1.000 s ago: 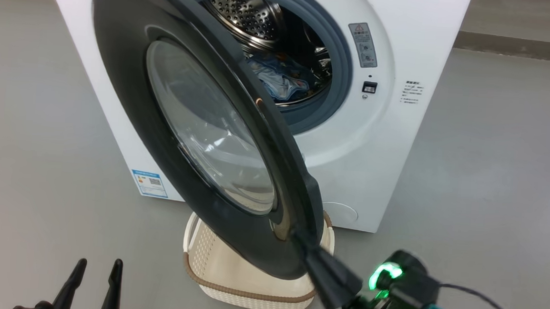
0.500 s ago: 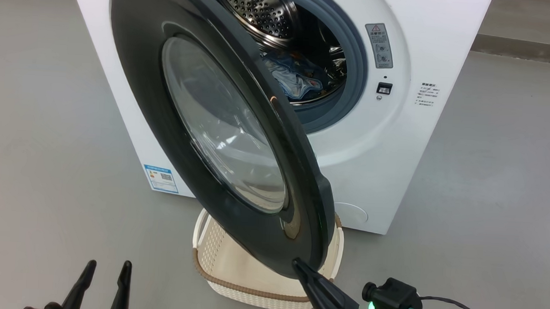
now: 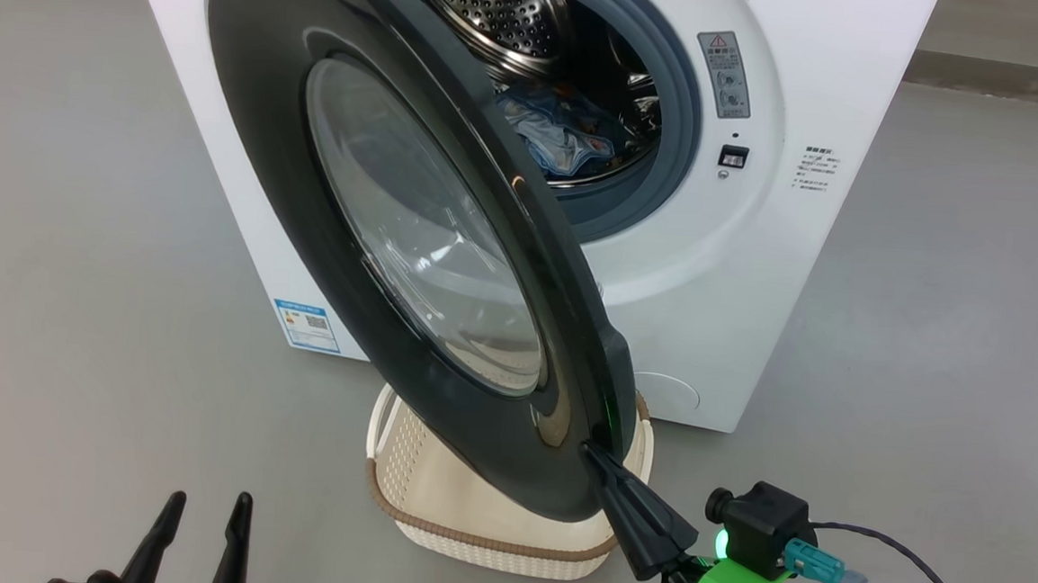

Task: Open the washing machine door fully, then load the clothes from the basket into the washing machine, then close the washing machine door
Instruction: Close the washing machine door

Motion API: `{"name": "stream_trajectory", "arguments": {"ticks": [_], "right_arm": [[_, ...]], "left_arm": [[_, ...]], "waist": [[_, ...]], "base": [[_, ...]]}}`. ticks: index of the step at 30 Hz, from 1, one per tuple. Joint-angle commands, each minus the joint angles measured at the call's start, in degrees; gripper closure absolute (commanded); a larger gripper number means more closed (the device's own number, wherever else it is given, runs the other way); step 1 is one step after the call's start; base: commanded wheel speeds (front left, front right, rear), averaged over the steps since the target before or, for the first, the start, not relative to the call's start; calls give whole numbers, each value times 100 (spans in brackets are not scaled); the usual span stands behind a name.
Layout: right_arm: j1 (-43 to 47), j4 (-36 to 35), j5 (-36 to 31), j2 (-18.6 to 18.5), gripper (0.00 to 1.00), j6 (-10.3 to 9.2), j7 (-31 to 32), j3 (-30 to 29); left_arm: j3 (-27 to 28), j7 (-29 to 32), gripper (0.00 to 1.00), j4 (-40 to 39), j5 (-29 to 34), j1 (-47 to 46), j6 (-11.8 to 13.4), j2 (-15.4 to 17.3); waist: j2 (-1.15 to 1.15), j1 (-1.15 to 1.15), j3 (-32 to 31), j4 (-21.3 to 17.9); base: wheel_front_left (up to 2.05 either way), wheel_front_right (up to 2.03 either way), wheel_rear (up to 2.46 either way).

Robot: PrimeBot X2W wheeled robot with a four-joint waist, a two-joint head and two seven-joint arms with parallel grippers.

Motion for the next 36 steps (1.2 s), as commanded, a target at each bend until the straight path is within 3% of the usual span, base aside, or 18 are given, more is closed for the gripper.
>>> {"name": "stream_trajectory", "arguments": {"ticks": [1, 19, 36], "right_arm": [[-192, -99, 14, 73, 100, 26, -47, 29], [-803, -20, -180, 104, 100, 26, -47, -539], [-1899, 214, -515, -5, 100, 26, -47, -1590]], "left_arm": [[181, -53, 0, -104, -13, -174, 3, 103], [112, -53, 0, -219, -63, -518, 3, 81], [-124, -54, 0, -340, -164, -1220, 3, -40]], "waist": [[0, 0, 25, 0], [0, 0, 617, -87], [0, 0, 1445, 71]], "base": [[0, 0, 0], [0, 0, 0], [0, 0, 0]]}}
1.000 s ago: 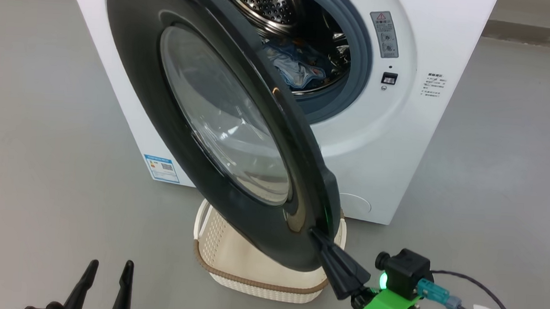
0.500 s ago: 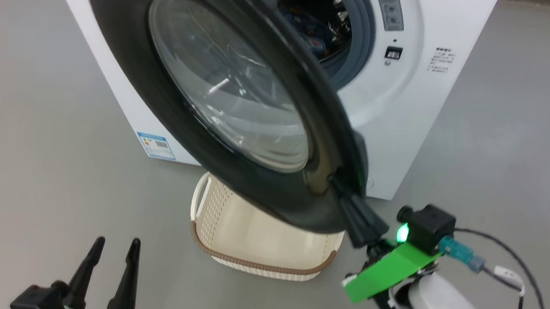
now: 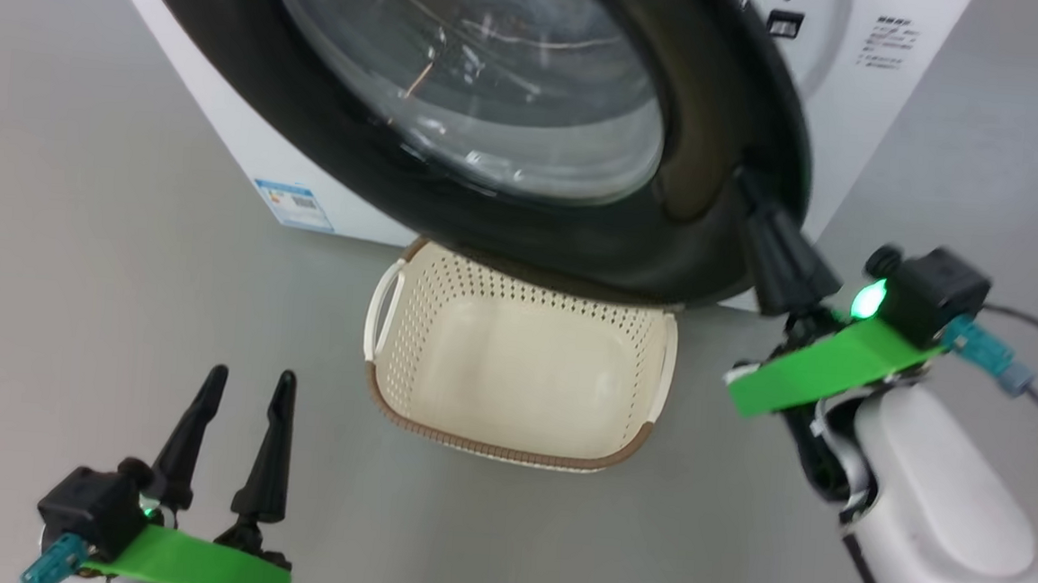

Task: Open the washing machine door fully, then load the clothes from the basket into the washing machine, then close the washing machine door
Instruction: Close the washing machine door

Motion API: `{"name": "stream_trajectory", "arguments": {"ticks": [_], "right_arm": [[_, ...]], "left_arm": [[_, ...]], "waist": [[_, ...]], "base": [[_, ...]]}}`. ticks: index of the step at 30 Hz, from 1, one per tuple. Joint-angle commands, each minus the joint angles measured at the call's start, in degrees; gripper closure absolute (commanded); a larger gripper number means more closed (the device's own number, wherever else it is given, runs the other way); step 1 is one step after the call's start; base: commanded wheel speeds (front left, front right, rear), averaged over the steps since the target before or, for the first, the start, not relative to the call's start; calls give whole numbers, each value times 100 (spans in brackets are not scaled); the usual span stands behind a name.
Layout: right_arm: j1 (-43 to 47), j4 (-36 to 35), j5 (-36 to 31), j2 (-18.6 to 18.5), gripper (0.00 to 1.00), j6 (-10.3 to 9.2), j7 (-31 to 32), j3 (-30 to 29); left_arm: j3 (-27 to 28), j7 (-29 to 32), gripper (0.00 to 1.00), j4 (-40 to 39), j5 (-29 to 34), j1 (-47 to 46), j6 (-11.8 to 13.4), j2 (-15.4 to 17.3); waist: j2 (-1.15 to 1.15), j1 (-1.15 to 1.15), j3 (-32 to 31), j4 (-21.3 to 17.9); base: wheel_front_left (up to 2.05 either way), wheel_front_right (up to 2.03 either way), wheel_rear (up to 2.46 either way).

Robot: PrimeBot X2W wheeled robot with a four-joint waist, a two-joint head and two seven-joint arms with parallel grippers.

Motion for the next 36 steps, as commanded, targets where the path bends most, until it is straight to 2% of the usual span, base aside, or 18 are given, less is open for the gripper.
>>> {"name": "stream_trajectory", "arguments": {"ticks": [1, 19, 36], "right_arm": [[-195, -121, -61, 23, 100, -1, -47, 1], [-1420, 205, -277, -106, 100, -1, -47, -944], [-1728, 122, -349, -18, 100, -1, -47, -1607]], "left_arm": [[188, -52, 0, -156, -44, -187, 3, 102], [-126, -52, 0, -235, -190, -723, 3, -17], [-317, -52, 0, -213, -256, -865, 3, -6]], "waist": [[-1, 0, 142, 78], [-1, 0, 781, 429], [-1, 0, 855, 620]], "base": [[0, 0, 0], [0, 0, 0], [0, 0, 0]]}}
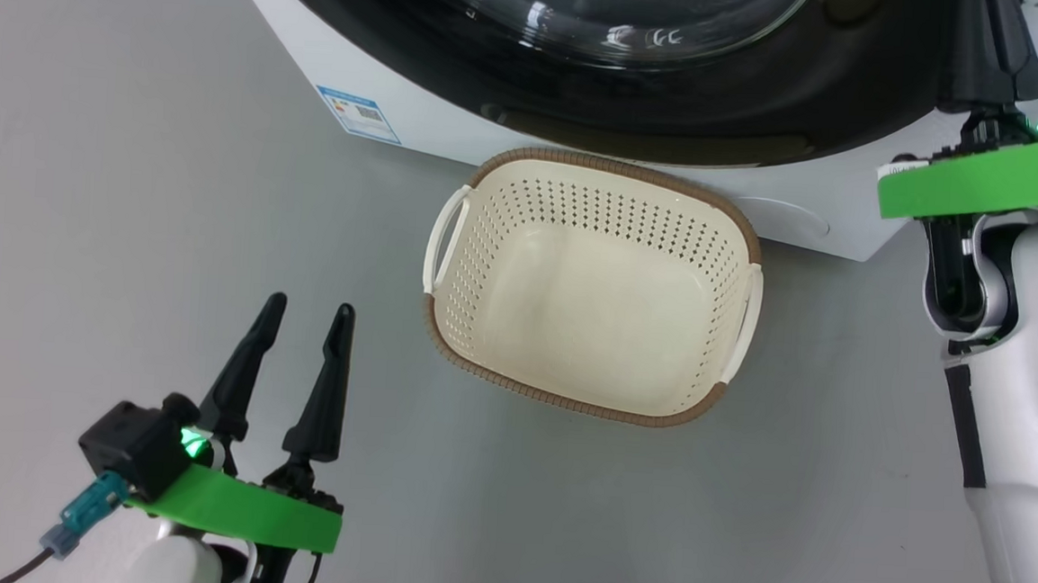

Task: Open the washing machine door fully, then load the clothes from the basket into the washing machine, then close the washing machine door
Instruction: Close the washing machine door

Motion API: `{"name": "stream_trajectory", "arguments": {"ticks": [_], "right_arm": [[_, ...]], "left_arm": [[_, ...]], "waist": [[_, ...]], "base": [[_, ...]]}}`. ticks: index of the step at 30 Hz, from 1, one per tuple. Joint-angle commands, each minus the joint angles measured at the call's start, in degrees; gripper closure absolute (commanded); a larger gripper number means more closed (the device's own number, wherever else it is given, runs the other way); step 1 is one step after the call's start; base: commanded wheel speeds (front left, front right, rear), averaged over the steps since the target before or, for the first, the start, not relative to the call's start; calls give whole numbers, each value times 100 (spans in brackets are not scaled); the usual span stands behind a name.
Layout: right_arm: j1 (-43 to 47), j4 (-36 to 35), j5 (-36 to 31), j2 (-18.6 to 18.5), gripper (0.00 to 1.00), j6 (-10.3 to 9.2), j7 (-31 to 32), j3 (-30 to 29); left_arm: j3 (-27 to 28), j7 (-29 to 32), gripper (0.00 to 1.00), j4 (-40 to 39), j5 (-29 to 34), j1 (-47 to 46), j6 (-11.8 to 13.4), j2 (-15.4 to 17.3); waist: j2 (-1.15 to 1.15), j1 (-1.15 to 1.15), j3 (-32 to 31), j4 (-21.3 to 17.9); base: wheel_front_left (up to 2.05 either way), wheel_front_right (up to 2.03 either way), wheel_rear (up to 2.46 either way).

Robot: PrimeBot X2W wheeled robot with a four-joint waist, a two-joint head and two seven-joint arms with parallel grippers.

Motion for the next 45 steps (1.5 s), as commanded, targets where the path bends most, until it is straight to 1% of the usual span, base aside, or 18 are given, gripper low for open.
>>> {"name": "stream_trajectory", "arguments": {"ticks": [1, 3, 6, 12, 13, 16, 17, 18, 19, 22, 23, 32, 45], "right_arm": [[-272, -151, -42, 41, 100, -53, -22, -131], [-265, -157, -54, 61, 100, -53, -22, -123], [-183, -161, -66, 94, 100, -53, -22, 57], [201, -167, 9, 92, 100, -53, -22, 303], [292, -170, 17, 93, 85, -53, -22, 334], [564, -194, 42, 92, 59, -53, -22, 450], [653, -216, 58, 91, 53, -53, -22, 487], [742, -239, 71, 85, 32, -53, -22, 517], [829, -262, 85, 84, 21, -53, -22, 513], [1088, -343, 109, 94, 2, -53, -22, 478], [1180, -363, 108, 97, 0, -53, -22, 467], [1991, -423, 149, 65, 0, -53, -22, 348], [2853, -525, 180, 34, 0, -53, -22, 126]], "left_arm": [[160, -37, 0, -118, -12, -149, 3, 180], [152, -37, 0, -114, -12, -154, 3, 184], [151, -37, 0, -96, -15, -152, 3, 191], [197, -37, 0, -5, -7, -78, 3, 207], [209, -37, 0, 6, -3, -58, 3, 215], [260, -37, 0, 42, 11, 6, 3, 251], [284, -37, 0, 56, 15, 31, 3, 267], [313, -37, 0, 71, 17, 57, 3, 284], [343, -37, 0, 88, 19, 85, 3, 300], [445, -37, 0, 121, 24, 186, 3, 348], [473, -37, 0, 129, 27, 224, 3, 362], [582, -37, 0, 179, -56, 559, 3, 497], [852, -37, 0, 213, 3, 728, 3, 609]], "waist": [[0, 0, 14, 14], [0, 0, 9, 15], [0, 0, -16, 7], [0, 0, -201, -75], [0, 0, -243, -96], [0, 0, -380, -172], [0, 0, -427, -203], [0, 0, -472, -238], [0, 0, -520, -274], [0, 0, -661, -395], [0, 0, -711, -435], [0, 0, -1138, -791], [0, 0, -1388, -1165]], "base": [[0, 0, 0], [0, 0, 0], [0, 0, 0], [0, 0, 0], [0, 0, 0], [0, 0, 0], [0, 0, 0], [0, 0, 0], [0, 0, 0], [0, 0, 0], [0, 0, 0], [0, 0, 0], [0, 0, 0]]}}
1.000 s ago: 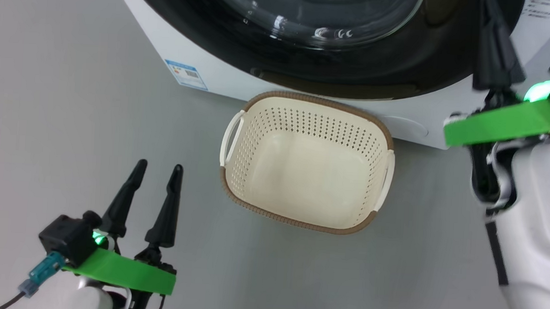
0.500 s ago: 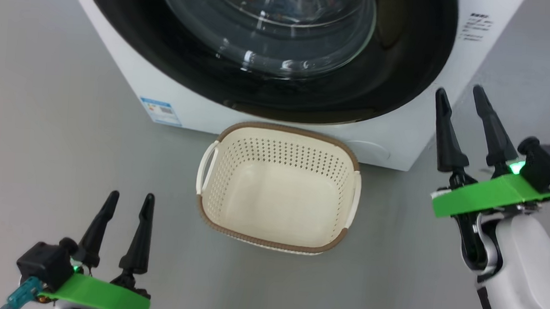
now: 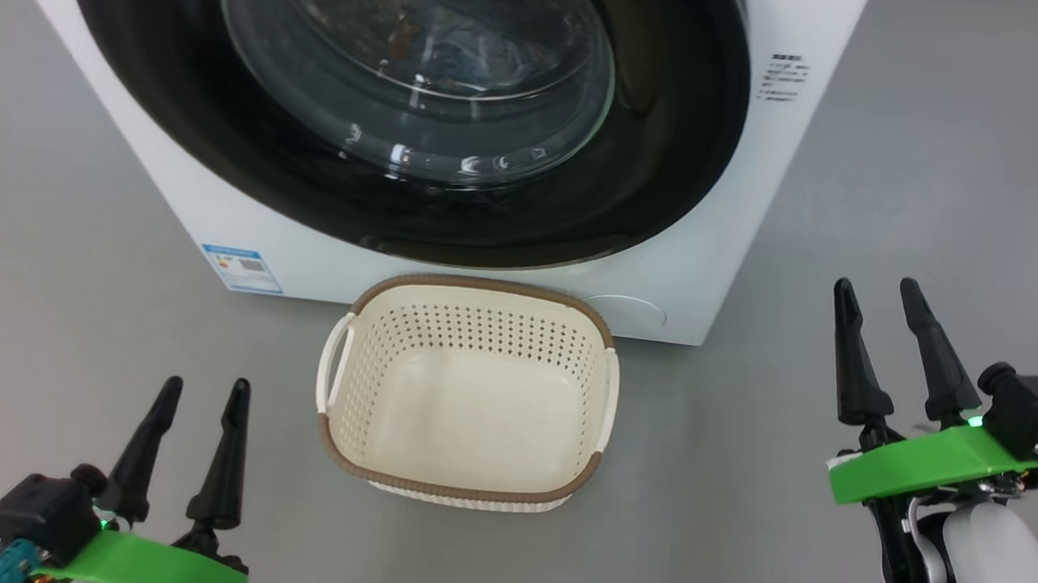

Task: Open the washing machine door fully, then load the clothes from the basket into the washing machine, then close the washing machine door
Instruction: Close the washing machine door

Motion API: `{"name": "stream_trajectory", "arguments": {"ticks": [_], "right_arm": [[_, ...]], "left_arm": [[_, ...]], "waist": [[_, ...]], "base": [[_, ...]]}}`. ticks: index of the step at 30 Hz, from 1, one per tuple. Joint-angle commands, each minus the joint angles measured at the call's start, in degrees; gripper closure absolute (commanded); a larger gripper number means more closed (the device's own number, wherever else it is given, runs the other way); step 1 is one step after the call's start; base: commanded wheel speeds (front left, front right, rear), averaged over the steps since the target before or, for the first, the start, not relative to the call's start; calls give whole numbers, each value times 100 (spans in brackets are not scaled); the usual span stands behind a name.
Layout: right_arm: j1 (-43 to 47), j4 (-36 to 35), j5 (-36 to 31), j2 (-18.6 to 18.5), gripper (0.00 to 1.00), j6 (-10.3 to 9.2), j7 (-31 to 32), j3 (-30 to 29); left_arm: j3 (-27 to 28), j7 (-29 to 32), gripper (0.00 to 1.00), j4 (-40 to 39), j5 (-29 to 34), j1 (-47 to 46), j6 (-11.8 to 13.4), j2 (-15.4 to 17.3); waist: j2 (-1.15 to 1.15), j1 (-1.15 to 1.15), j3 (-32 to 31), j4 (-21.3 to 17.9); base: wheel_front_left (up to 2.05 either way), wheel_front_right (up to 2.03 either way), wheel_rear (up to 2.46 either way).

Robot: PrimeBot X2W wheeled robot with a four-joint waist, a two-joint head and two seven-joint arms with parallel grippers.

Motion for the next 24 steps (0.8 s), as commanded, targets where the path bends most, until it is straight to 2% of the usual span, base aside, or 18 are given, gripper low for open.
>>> {"name": "stream_trajectory", "arguments": {"ticks": [1, 24], "right_arm": [[63, -154, 63, -5, 0, 0, -28, 94], [812, -207, 53, -38, 0, 0, -28, -288]], "left_arm": [[262, -38, 0, -72, 56, -3, 3, 171], [663, -38, 0, -47, 365, 310, 3, 165]], "waist": [[0, 0, -75, -110], [0, 0, -378, -537]], "base": [[0, 0, 0], [0, 0, 0]]}}
